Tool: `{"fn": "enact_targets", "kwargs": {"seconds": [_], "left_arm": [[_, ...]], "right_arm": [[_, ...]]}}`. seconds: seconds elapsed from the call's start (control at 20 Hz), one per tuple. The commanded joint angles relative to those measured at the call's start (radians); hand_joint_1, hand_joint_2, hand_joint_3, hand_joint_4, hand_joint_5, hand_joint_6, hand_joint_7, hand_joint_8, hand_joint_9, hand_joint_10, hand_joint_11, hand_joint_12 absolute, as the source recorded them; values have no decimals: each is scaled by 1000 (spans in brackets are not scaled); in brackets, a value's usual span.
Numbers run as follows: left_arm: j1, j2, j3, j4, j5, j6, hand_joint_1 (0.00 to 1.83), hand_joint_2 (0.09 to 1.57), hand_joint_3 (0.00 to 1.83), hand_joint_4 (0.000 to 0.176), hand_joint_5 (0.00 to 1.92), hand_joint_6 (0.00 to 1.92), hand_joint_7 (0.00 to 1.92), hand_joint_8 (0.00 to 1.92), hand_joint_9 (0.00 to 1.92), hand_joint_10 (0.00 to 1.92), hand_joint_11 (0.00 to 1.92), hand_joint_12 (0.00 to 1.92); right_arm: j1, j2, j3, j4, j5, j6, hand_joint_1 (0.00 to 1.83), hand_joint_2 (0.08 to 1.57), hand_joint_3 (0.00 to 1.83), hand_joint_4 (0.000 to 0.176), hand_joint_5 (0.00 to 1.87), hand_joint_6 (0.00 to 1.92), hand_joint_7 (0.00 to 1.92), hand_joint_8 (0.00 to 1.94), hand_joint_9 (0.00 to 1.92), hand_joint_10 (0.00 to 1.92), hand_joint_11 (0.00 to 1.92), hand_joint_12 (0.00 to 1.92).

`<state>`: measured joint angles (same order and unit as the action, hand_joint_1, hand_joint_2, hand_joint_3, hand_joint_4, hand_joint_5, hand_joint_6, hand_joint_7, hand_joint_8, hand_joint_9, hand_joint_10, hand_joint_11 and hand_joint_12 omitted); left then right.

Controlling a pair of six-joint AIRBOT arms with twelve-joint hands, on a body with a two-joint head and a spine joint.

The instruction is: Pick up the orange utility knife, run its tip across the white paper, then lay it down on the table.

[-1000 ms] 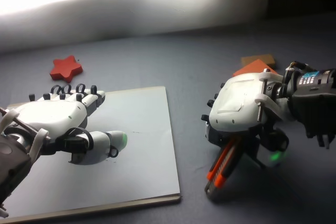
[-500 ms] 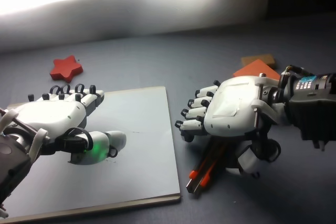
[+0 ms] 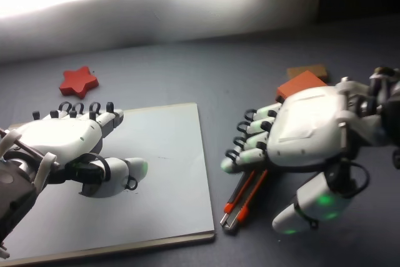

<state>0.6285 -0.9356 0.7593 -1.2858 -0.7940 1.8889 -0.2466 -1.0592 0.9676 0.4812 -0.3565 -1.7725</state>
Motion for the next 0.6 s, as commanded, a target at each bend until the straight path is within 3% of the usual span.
{"fn": "enact_targets", "kwargs": {"seconds": [0.0,0.05,0.1,0.15,0.2,0.25,0.3,0.35,0.4,0.55], "left_arm": [[-5,5,1,58,-62,0,186,1294,0,0,286,34,407,26,413,83,0,1082],[-9,5,1,62,-64,1,223,1291,0,0,397,57,551,60,551,140,0,1316],[-16,5,1,64,-67,3,243,1286,0,0,492,48,661,72,620,225,45,1424],[-26,5,1,67,-68,6,260,1291,0,0,651,61,794,150,650,535,206,1488],[-39,5,0,73,-68,11,302,1289,0,0,809,87,834,460,655,902,345,1510],[-55,6,-2,73,-69,29,299,1296,0,0,879,118,782,789,638,1129,414,1526],[-62,5,-3,73,-69,29,247,1326,3,0,833,583,794,1062,689,1235,501,1513],[-72,6,-7,73,-68,28,224,1347,4,0,816,1048,846,1250,758,1381,560,1620],[-87,8,-10,73,-58,29,210,1363,4,0,831,1376,890,1439,789,1585,595,1810],[-140,19,-28,71,2,74,173,1397,5,0,924,1643,988,1682,875,1895,760,1920]], "right_arm": [[21,15,-11,52,36,-42,36,1205,17,0,21,827,309,352,0,1101,0,1638],[32,31,-25,53,38,-44,65,1214,15,0,4,1082,243,735,0,1337,0,1860],[41,50,-39,53,45,-52,93,1219,13,0,33,1202,213,1011,23,1478,0,1909],[48,72,-55,53,58,-71,117,1229,14,0,151,1355,268,1272,120,1666,0,1919],[52,97,-72,53,79,-80,128,1240,17,0,316,1481,389,1464,269,1794,41,1921],[53,124,-93,53,106,-80,132,1257,21,0,408,1561,467,1606,335,1878,132,1921],[53,139,-103,53,116,-80,131,1266,23,0,593,1693,667,1764,571,1912,372,1921],[54,165,-119,55,120,-80,124,1285,28,0,754,1775,900,1777,848,1919,658,1921],[54,188,-131,63,120,-80,78,1307,37,0,923,1848,1086,1822,1096,1921,905,1921],[52,251,-167,63,160,-63,19,1358,61,0,1086,1900,1261,1836,1295,1921,1194,1921]]}}
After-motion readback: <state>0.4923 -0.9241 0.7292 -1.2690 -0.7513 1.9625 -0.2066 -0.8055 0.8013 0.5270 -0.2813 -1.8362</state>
